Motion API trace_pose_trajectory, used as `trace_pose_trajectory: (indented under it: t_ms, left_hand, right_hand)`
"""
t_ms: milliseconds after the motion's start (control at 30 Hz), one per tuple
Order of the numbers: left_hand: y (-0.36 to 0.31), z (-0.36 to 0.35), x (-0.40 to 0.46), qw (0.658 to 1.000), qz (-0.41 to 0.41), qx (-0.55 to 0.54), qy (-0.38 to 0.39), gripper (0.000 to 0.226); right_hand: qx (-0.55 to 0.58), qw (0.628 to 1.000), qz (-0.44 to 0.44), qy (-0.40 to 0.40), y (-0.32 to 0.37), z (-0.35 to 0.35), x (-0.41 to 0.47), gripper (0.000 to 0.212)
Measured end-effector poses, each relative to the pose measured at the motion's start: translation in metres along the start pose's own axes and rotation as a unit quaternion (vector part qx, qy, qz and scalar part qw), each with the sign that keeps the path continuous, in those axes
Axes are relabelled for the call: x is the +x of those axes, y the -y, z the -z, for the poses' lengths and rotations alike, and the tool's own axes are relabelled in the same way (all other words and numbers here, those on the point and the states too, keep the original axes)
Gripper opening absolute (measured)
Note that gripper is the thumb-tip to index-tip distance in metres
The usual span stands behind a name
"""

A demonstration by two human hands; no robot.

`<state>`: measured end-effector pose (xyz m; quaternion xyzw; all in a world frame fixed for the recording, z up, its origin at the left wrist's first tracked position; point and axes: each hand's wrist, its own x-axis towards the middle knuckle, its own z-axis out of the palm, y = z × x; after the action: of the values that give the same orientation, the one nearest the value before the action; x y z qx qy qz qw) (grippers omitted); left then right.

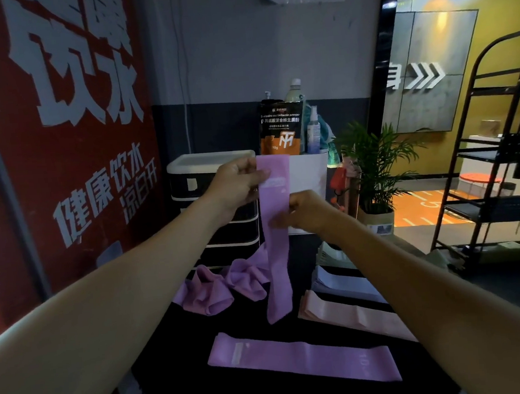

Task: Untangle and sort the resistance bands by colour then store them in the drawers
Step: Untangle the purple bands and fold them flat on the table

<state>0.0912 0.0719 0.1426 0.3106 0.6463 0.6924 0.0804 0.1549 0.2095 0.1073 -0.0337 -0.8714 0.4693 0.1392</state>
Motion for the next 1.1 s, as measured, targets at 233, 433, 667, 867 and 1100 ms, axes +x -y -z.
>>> trace_pose_trajectory:
  t_ms: [233,433,667,867,1100]
  left_hand:
    - [0.002,0.018,-0.006,0.989,0.035,-0.112,-0.089,0.014]
    - [0.032,0.048,-0.021,0.960,0.090,-0.171,-0.201,0.015]
    - [0.068,0.060,-0.042,0.939,0.123,-0.188,-0.259,0.019]
    - [0.102,0.050,-0.062,0.928,0.167,-0.171,-0.285,0.015]
    - [0.137,0.036,-0.094,0.928,0.237,-0.140,-0.252,0.016]
  right_hand:
    - [-0.082,0.995,-0.041,0.045,-0.043,-0.012,-0.008,0.017]
    - [-0.134,0.989,-0.011,0.061,-0.045,0.011,-0.022,0.018]
    - [-0.229,0.970,-0.046,0.071,-0.086,0.025,-0.051,0.016]
    - [-0.163,0.977,-0.137,-0.003,-0.109,0.027,-0.086,0.018]
    - [0.029,0.970,-0.202,-0.131,-0.132,0.020,-0.127,0.013]
